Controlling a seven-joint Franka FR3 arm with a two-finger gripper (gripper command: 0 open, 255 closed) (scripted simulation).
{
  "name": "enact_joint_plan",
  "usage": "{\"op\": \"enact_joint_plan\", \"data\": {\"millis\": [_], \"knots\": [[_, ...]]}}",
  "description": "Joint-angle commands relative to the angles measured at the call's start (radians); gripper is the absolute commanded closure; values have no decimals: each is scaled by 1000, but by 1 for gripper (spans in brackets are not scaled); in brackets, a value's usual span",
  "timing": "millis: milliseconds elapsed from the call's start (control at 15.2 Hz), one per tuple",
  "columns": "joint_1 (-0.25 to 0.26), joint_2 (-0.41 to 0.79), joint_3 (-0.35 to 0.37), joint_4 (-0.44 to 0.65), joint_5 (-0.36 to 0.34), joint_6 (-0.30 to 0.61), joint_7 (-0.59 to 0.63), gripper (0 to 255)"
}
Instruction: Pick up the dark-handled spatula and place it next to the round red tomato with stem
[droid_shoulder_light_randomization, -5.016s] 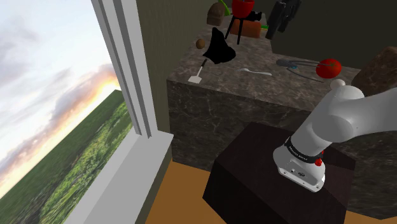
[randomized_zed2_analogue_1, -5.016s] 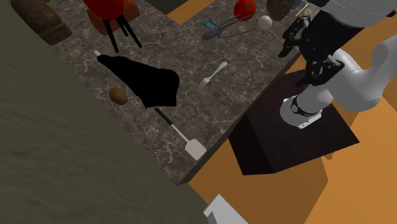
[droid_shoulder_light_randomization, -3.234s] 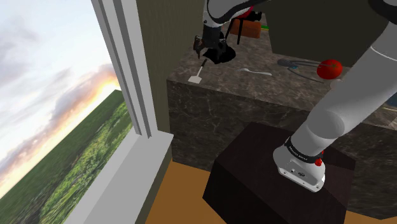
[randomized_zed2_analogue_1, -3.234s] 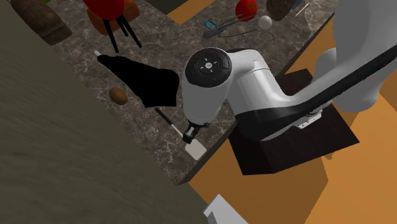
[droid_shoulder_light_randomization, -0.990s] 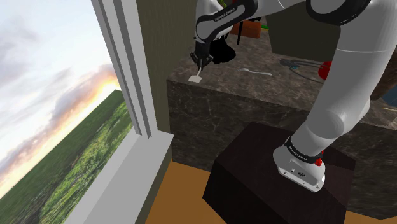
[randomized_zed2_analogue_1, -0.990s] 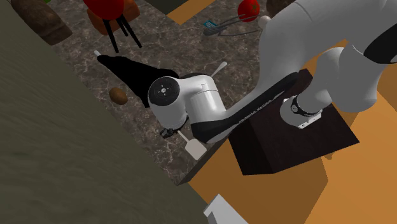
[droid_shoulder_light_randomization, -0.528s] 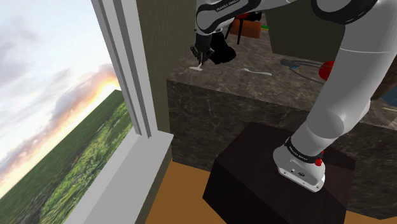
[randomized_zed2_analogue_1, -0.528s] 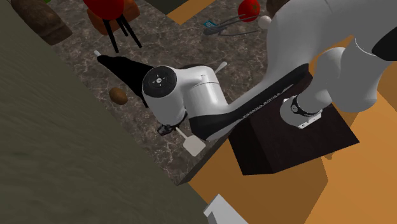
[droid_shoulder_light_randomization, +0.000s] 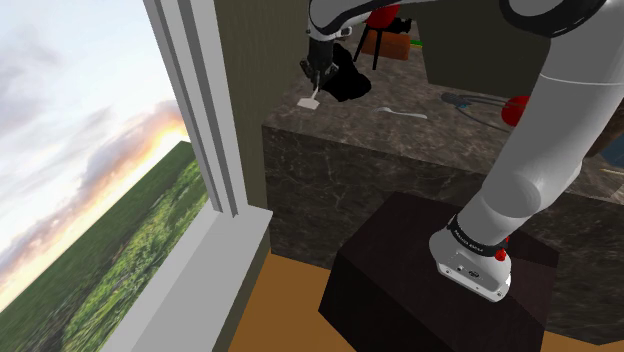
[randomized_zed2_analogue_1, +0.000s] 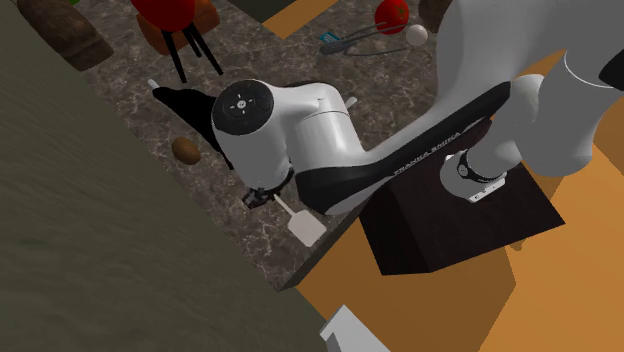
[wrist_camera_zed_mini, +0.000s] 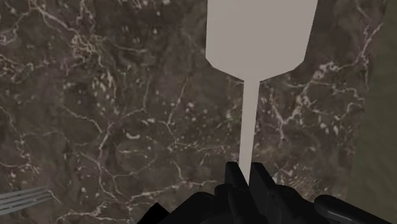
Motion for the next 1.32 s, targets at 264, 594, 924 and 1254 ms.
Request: {"op": "enact_joint_plan", "data": {"millis": [264, 594, 924, 1254], "knots": [[1, -21, 2, 51, 7, -72, -6, 255], [1, -34, 4, 102, 11, -135, -12, 255], [2, -40, 5, 160, 14, -200, -16, 255], [3, -42, 6, 212, 16, -253, -20, 255]]}}
